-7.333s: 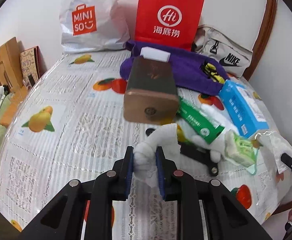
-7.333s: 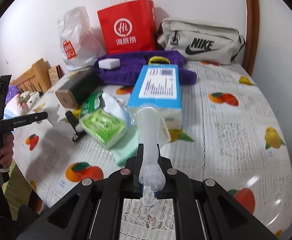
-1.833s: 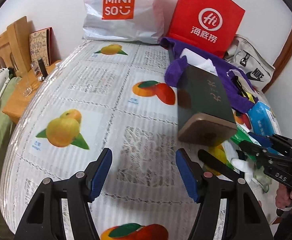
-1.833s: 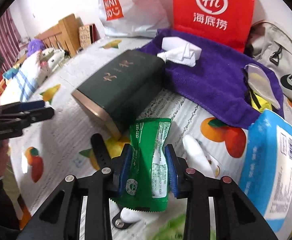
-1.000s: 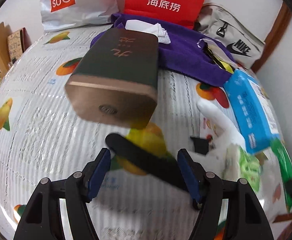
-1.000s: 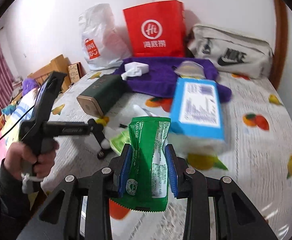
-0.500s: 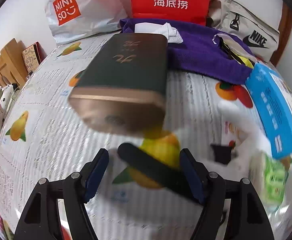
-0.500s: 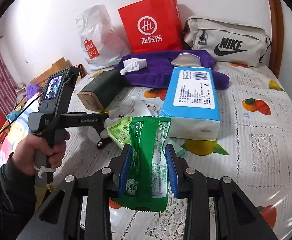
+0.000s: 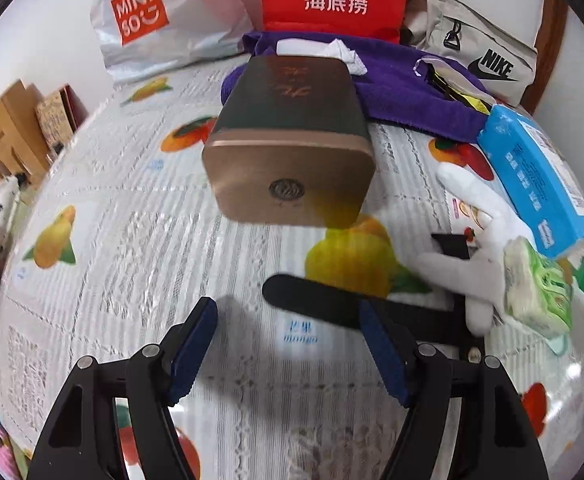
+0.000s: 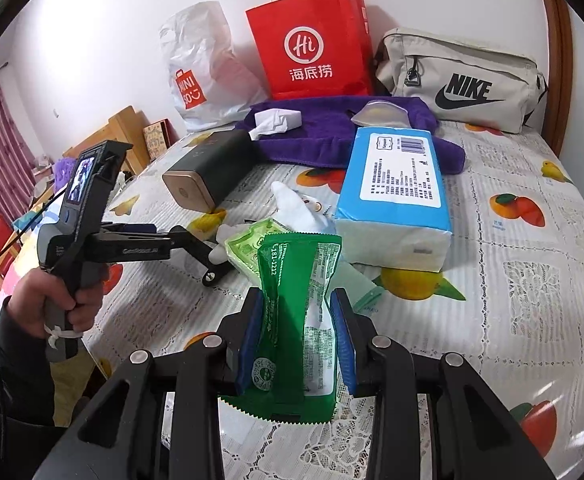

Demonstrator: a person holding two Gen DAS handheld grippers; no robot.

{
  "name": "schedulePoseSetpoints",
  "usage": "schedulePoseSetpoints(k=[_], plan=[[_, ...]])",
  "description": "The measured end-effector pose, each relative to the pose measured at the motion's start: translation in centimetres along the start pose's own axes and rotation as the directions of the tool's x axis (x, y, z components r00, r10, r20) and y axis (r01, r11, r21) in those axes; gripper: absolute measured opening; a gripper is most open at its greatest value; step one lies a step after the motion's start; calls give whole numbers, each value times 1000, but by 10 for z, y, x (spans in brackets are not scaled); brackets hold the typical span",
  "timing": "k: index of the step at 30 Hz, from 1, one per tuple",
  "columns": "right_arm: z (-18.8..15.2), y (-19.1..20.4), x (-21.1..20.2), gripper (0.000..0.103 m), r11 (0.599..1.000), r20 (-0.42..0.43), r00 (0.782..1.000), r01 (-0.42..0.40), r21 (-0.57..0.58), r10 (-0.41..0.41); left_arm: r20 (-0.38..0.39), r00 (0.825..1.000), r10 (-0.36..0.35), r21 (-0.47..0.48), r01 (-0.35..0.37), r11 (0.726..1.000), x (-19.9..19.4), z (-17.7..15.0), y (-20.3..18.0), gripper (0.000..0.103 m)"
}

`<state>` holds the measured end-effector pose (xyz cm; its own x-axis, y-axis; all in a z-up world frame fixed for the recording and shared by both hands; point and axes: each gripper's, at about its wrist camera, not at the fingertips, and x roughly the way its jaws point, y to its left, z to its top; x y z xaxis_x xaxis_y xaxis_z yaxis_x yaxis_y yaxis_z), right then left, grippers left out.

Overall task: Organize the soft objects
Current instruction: 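Carry the green packet toward the purple towel with the right gripper while the left holds the strap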

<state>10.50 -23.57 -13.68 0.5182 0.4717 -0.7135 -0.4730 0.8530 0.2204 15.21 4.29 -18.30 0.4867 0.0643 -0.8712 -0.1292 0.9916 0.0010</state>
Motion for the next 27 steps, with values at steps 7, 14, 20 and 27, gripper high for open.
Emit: schedulePoseSetpoints(k=[7,14,20,27], plan=[[0,1,3,35,1000,-9,1000,-1,0,1,-7,995,-96,-18,96,995,-6,-11,-20,70],[-1,-2,3,35,1000,-25,1000,-3,-8,3,50,993,-109,-25,111,994,7,8,-27,66],[-3,-6,6,35,1000,-35,999,-3,2,3,-6,1000,-9,1,9,1000,7,10,-41,60],[-1,-2,11,35,1000,-41,999,-19,-16,18,-4,1000,24,21,-24,1000,19,18,-60,78]])
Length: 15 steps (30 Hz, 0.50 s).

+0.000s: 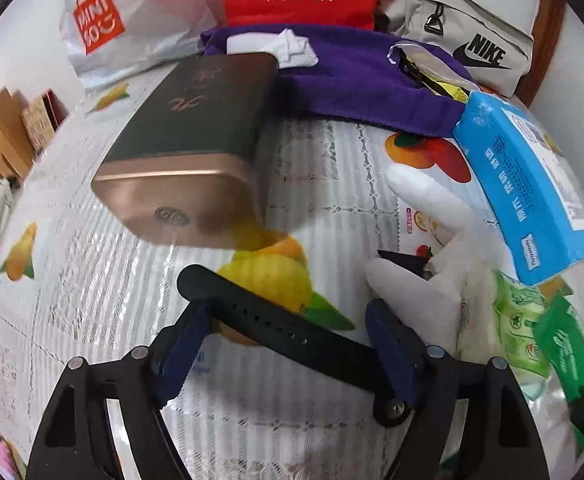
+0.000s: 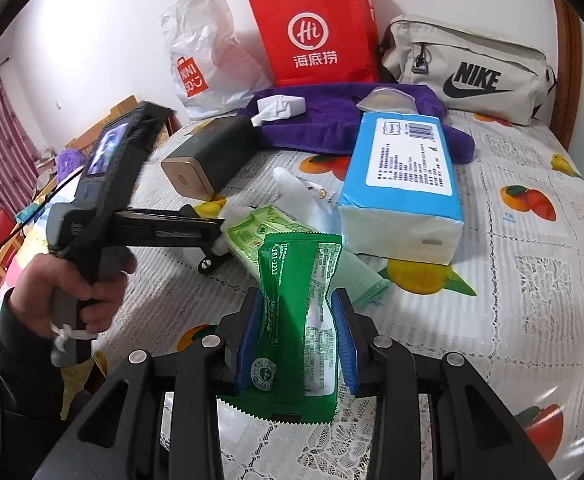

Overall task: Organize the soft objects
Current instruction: 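Carry the green packet toward the purple towel with the right gripper while the left holds the strap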

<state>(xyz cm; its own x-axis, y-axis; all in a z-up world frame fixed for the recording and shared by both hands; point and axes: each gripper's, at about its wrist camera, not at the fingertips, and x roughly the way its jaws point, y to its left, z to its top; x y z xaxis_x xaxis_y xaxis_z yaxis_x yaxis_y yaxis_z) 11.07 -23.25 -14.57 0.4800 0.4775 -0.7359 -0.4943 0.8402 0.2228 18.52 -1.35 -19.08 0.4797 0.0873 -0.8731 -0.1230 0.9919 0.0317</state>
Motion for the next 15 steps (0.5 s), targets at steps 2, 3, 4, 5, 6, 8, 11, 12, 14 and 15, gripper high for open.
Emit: schedulePoseSetpoints(k=[2,3,4,5,6,8,11,12,14,15], plan=[[-1,0,-1,35,1000,-1,1000,1,-5,-1,23,1000,7,11,-8,1000,-5,-5,2,55],[-1,0,-2,35,1000,1,1000,3,-5,-3,29,1000,-10,15,10,1000,-9,-8,6,51],[-2,-1,-3,35,1000,2,1000,3,-2,-3,32,999,-35,23,34,999,-12,-12,8,45],[-2,-2,-3,35,1000,2,1000,3,2,-3,38,998,-46,40,44,998,-16,-15,9,34],[-2,-4,-4,35,1000,2,1000,4,5,-4,29,998,-57,55,56,997,-19,-19,10,30],[-3,-5,-4,35,1000,2,1000,9,9,-9,13,998,-53,71,52,996,-24,-24,14,27],[-3,-6,-4,35,1000,2,1000,8,13,-8,5,999,-43,57,43,997,-26,-31,28,29],[-3,-6,-3,35,1000,4,1000,5,13,-5,0,998,-67,31,67,997,-27,-31,32,29],[-2,-5,-2,35,1000,3,1000,4,11,-4,-12,990,-138,-28,138,990,-28,-29,40,42],[-1,-5,-1,35,1000,2,1000,2,11,-2,-17,985,-170,-42,169,985,-28,-30,41,49]])
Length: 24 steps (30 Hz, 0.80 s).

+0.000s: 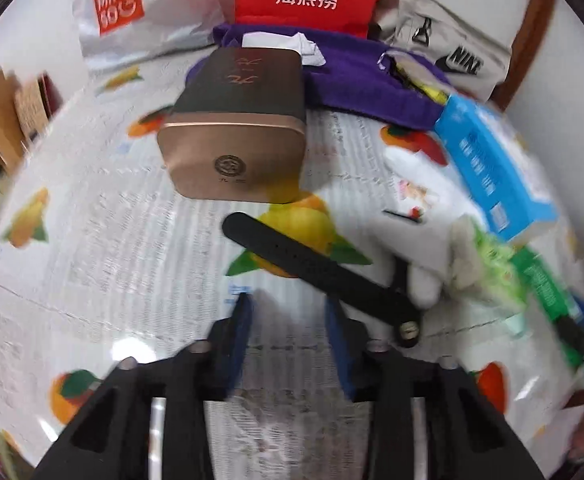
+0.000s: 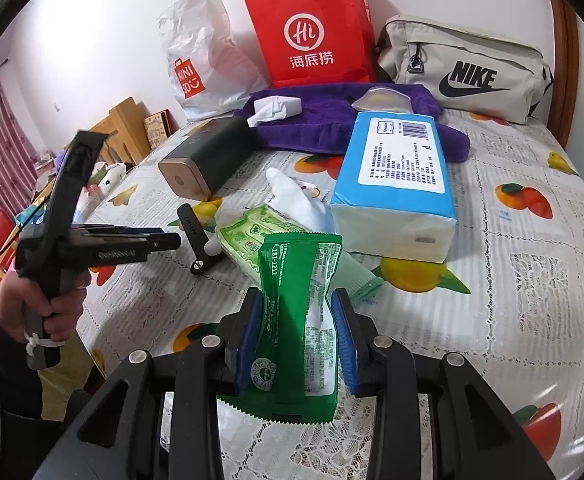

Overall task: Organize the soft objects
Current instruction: 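Carry the green packet toward the purple towel with the right gripper while the left holds the strap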

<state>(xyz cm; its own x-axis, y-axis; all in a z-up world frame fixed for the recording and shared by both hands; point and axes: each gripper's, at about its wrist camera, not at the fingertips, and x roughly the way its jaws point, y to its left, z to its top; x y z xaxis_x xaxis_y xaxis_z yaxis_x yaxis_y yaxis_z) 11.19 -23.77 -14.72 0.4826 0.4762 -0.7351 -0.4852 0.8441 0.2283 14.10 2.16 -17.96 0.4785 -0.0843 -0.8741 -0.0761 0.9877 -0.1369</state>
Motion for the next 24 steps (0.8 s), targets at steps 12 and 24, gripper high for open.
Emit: schedulePoseSetpoints(k=[12,24], plan=[[-1,-1,-1,35,1000,-7,1000,7,-2,-7,88,983,162,98,-171,980,24,16,-48,45],[12,-5,-19,34,1000,78,997,23,-18,-21,10,1000,27,-25,-27,999,13,14,-21,50]])
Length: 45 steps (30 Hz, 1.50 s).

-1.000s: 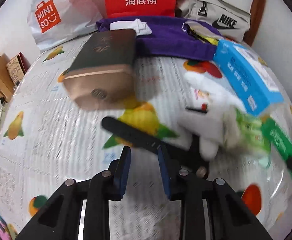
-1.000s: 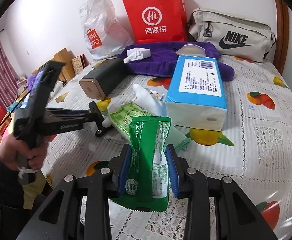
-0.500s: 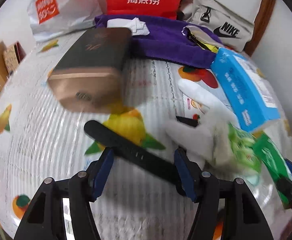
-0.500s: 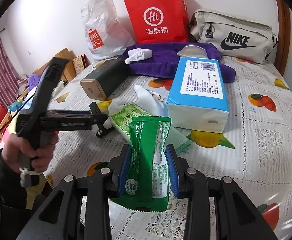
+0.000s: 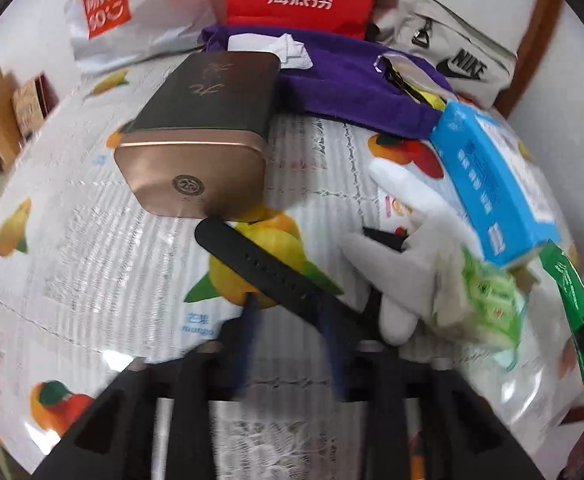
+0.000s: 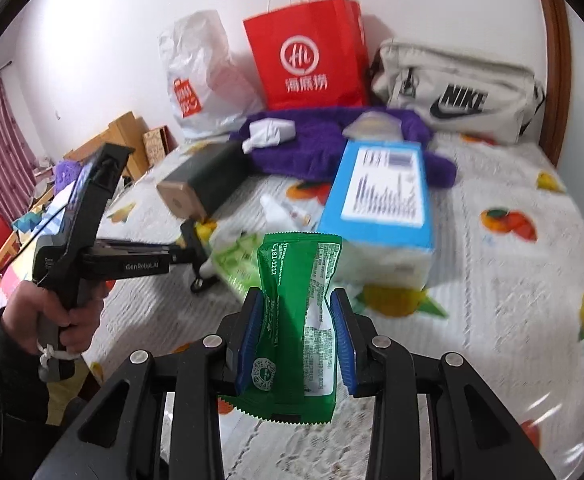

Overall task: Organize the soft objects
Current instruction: 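Carry the green packet toward the purple towel with the right gripper while the left holds the strap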

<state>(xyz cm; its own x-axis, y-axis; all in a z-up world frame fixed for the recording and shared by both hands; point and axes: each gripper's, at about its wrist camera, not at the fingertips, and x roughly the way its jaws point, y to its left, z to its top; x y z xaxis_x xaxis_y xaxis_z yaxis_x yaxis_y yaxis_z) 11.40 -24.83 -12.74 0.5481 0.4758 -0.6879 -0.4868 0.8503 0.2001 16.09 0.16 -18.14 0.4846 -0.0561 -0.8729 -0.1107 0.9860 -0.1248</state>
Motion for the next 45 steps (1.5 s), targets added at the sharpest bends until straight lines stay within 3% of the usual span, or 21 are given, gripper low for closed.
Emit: schedulePoseSetpoints(k=[1,5,7,8,9,10,14,18,22,24,27,29,35,45], plan=[[4,-1,-2,34,1000,7,1000,3,-8,-3,-3,1000,-4,-9,4,1000,1,0,-1,65],[23,-7,-9,34,998,43,998,51,-48,-49,7,995,101,8,-101,995,9,1,-18,71],[33,-12,-11,34,995,64,996,74,-68,-69,22,993,119,5,-119,993,11,3,-20,69],[37,-14,-11,34,994,71,995,77,-74,-72,27,992,125,3,-125,992,11,3,-19,57],[41,-16,-11,34,994,75,994,79,-76,-74,43,985,167,4,-167,986,11,4,-19,51],[46,-18,-10,34,994,80,994,83,-76,-76,54,985,164,7,-165,986,10,5,-18,45],[63,-25,0,34,992,91,992,91,-89,-83,46,989,140,30,-141,990,8,4,-14,38],[81,-31,12,34,992,90,994,75,-104,-66,12,991,135,10,-135,991,2,1,-8,41],[103,-37,24,34,991,84,995,68,-117,-58,-32,987,157,-59,-159,986,3,2,2,65],[117,-40,33,34,990,76,996,59,-124,-50,-34,986,162,-79,-164,983,4,3,5,69],[133,-42,45,34,989,74,996,60,-138,-50,-17,979,201,-52,-202,978,9,4,-4,69],[143,-42,55,34,988,66,997,57,-143,-48,12,979,201,-18,-201,979,8,2,-6,60],[159,-36,76,34,982,46,999,37,-185,-29,-26,985,173,12,-173,985,-1,-2,9,59],[176,-44,107,35,978,6,999,45,-205,-45,-114,975,191,-151,-207,967,-5,-8,8,66]])
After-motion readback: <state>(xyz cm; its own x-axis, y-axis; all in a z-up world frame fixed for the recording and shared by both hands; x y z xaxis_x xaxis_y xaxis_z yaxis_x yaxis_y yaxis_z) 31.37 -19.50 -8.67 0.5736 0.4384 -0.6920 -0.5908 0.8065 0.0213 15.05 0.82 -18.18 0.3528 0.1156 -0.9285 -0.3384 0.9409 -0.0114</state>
